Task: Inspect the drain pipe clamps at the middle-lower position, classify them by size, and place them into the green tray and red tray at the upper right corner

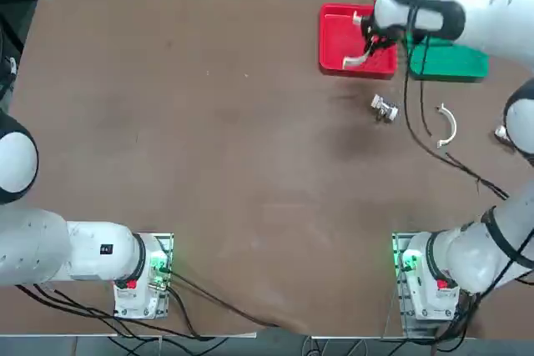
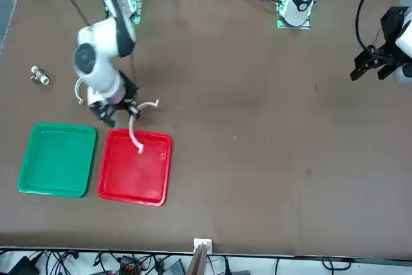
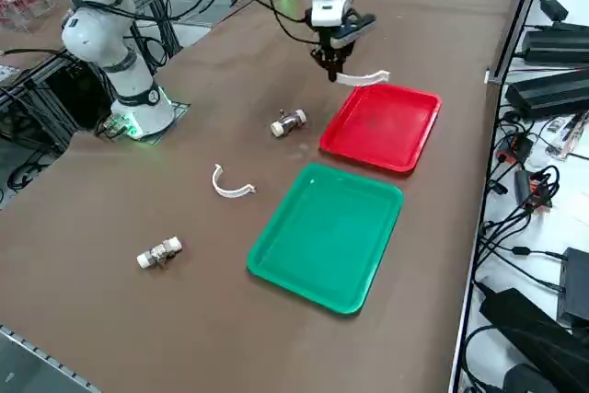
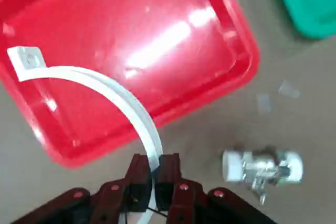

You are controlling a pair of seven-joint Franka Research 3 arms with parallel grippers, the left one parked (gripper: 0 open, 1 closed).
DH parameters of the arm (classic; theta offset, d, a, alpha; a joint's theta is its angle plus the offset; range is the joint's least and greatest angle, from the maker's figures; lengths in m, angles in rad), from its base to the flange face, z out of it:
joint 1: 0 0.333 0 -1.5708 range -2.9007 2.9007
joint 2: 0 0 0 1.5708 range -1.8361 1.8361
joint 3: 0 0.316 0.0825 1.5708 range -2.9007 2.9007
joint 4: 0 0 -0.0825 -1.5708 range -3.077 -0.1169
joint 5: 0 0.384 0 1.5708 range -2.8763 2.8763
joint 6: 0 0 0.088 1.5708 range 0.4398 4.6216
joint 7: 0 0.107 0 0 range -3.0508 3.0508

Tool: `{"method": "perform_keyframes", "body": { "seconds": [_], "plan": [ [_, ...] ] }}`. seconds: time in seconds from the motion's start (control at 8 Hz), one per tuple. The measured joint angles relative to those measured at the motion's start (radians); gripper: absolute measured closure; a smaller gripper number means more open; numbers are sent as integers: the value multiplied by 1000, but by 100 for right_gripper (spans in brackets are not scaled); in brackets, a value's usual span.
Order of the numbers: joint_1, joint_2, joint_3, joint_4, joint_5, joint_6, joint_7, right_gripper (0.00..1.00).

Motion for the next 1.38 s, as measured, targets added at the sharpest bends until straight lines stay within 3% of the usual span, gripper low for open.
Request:
{"method": "perform_keyframes", "body": {
  "seconds": [0.38, 0.62, 0.75, 0.88, 1.12, 1.38],
  "plan": [
    [-54, 237, -1, 217, 0, 0, -7, 93],
    [-74, 315, -1, 284, 0, 0, -7, 93],
    [-81, 342, -1, 301, 0, 0, -7, 83],
    [-83, 364, -1, 319, -2, 0, -7, 79],
    [-90, 375, -1, 343, -8, -22, -57, 48],
    [-150, 321, -6, 361, -11, -210, -249, 9]
  ]
}}
